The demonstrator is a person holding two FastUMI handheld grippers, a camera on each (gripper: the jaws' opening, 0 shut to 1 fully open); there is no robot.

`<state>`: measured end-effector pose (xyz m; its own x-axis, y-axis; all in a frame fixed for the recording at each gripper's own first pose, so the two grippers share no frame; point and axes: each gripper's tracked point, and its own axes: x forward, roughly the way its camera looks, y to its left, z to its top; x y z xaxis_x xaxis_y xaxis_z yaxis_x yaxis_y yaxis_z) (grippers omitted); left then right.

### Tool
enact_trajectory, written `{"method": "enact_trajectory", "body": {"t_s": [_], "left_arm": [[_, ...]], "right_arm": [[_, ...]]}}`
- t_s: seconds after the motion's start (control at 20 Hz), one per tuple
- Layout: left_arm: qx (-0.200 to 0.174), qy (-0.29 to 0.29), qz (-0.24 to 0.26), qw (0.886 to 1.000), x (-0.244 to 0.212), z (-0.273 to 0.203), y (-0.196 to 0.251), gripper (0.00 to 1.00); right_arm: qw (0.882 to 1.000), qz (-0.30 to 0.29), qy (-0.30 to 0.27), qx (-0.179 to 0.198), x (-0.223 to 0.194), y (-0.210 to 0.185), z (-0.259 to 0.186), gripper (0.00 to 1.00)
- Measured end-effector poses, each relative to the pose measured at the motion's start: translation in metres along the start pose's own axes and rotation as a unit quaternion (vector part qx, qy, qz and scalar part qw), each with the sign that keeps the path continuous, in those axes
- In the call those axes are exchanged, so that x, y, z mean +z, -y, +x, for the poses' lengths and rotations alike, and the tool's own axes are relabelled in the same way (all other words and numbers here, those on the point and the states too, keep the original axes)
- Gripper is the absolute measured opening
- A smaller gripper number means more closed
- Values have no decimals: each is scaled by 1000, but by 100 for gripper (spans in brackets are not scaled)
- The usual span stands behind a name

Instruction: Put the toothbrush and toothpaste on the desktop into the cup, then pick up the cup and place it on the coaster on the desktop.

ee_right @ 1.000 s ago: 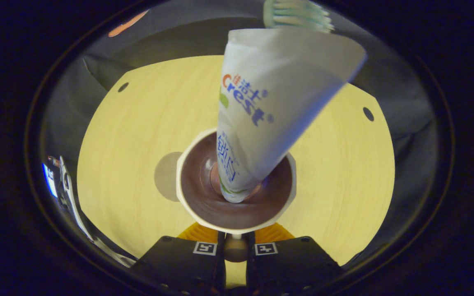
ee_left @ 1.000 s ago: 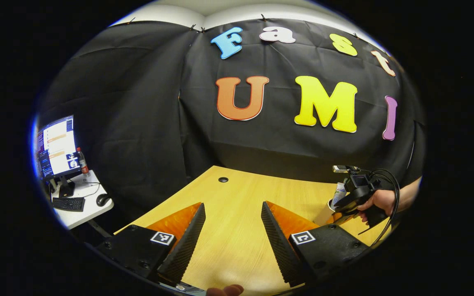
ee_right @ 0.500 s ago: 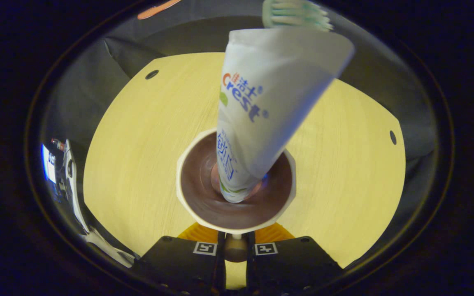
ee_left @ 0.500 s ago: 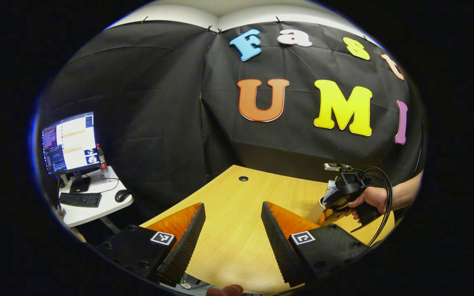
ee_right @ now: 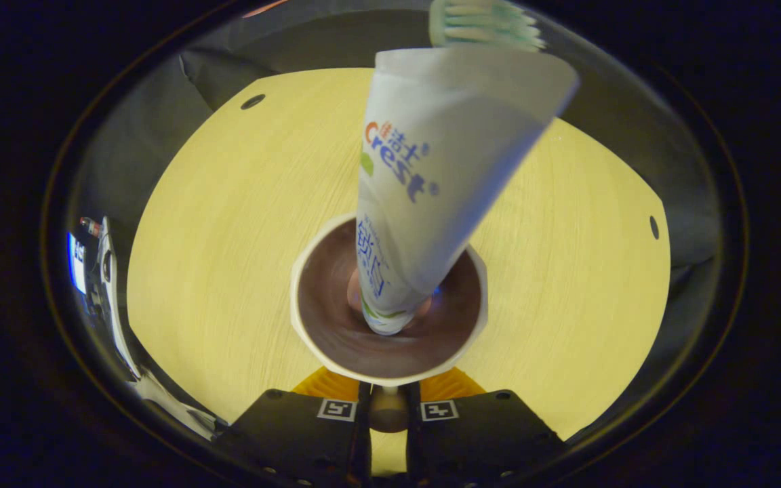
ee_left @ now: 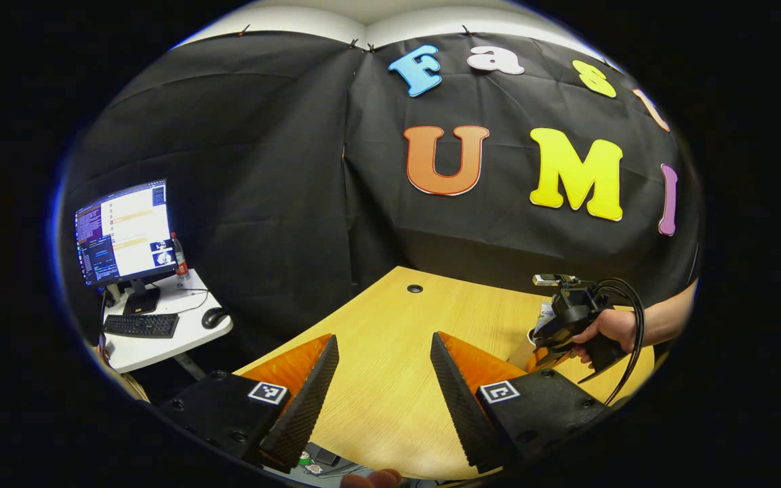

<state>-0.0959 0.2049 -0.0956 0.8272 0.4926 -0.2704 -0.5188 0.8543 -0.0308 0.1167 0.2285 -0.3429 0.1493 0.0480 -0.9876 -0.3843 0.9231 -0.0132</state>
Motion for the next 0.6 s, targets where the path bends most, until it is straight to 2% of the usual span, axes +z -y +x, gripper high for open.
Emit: {"method": "enact_trajectory", "body": {"t_s": [0.15, 0.25, 0.35, 0.4, 0.6], "left_arm": [[-5, 0, -1, 1000, 0, 0, 1, 87], [-12, -1, -3, 1000, 0, 2, 5, 87], [-19, 2, -2, 1000, 1, 1, 8, 87], [-23, 1, -1, 1000, 2, 1, 10, 87], [-45, 8, 1, 999, 10, 1, 26, 87]], "right_arm": [[1000, 0, 9, -6, 0, -2, -2, 28], [1000, 4, 14, -2, -1, -4, -7, 52], [1000, 12, 18, 4, -7, -6, -13, 87], [1000, 16, 22, 6, -8, -6, -19, 99], [998, 31, 56, 15, -18, -1, -49, 96]]}}
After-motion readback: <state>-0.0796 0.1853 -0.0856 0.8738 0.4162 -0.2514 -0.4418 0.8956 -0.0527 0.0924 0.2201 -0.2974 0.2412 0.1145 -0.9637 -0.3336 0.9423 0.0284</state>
